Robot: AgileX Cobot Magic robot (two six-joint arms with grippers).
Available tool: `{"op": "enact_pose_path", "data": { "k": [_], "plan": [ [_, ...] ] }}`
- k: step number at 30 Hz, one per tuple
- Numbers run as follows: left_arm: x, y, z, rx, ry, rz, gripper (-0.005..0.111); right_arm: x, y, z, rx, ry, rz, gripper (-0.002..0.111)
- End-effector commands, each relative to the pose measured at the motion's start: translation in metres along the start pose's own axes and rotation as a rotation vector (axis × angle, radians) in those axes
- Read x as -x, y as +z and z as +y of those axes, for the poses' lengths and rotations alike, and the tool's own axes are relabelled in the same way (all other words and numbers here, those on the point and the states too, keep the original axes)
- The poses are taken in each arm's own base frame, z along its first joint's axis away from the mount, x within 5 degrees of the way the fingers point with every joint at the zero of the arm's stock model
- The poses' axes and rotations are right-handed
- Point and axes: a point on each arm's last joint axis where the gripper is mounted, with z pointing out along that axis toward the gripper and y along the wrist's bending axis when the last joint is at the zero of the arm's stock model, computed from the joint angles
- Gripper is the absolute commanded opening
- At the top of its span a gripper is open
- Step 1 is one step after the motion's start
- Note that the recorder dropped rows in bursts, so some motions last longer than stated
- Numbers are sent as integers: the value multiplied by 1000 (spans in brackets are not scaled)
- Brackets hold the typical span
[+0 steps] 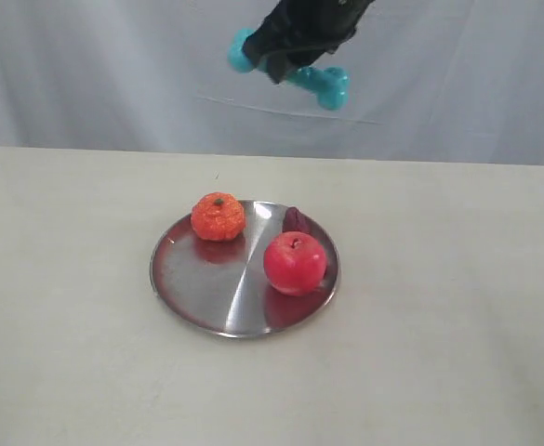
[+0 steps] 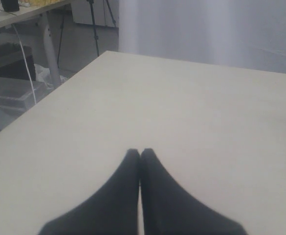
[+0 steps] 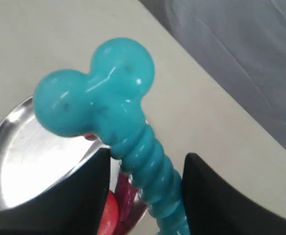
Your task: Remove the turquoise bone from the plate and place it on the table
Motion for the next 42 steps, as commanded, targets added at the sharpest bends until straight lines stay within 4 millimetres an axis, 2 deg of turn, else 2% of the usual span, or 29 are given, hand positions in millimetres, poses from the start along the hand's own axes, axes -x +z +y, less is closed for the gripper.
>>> {"op": "enact_pose_path", "data": {
  "k": [1, 4, 7, 10, 14, 21, 26, 29, 30, 31, 32, 33, 35, 36, 37, 38, 42],
  "plan": [
    [0, 0, 0, 2, -6, -4, 0, -12, -15, -38, -64, 156, -4, 0],
    [0, 0, 0, 2, -6, -4, 0, -29, -3, -56, -77, 224, 55, 0],
    [0, 0, 0, 2, -6, -4, 0, -68, 26, -77, -92, 294, 210, 0],
    [0, 0, 0, 2, -6, -4, 0, -103, 50, -86, -72, 342, 341, 0],
    [0, 0, 0, 2, -6, -4, 0, -142, 94, -79, -65, 370, 348, 0],
    [0, 0, 0, 2, -6, -4, 0, -169, 123, -68, -81, 446, 280, 0],
    [0, 0, 0, 2, -6, -4, 0, -187, 149, -63, -62, 500, 354, 0],
    [0, 0, 0, 2, -6, -4, 0, -198, 166, -60, -46, 474, 390, 2],
    [0, 0, 0, 2, -6, -4, 0, -198, 167, -60, -44, 471, 392, 5],
    [0, 0, 0, 2, -6, -4, 0, -199, 168, -60, -43, 460, 390, 21],
    [0, 0, 0, 2, -6, -4, 0, -199, 168, -60, -43, 460, 390, 31],
    [0, 0, 0, 2, -6, -4, 0, -197, 167, -61, -45, 459, 384, 53],
    [0, 0, 0, 2, -6, -4, 0, -193, 161, -62, -48, 457, 372, 75],
    [0, 0, 0, 2, -6, -4, 0, -190, 156, -62, -51, 456, 361, 73],
    [0, 0, 0, 2, -6, -4, 0, -182, 144, -64, -60, 453, 332, 65],
    [0, 0, 0, 2, -6, -4, 0, -172, 127, -66, -69, 442, 295, 55],
    [0, 0, 0, 2, -6, -4, 0, -147, 73, -69, -99, 416, 188, 32]
  ]
}}
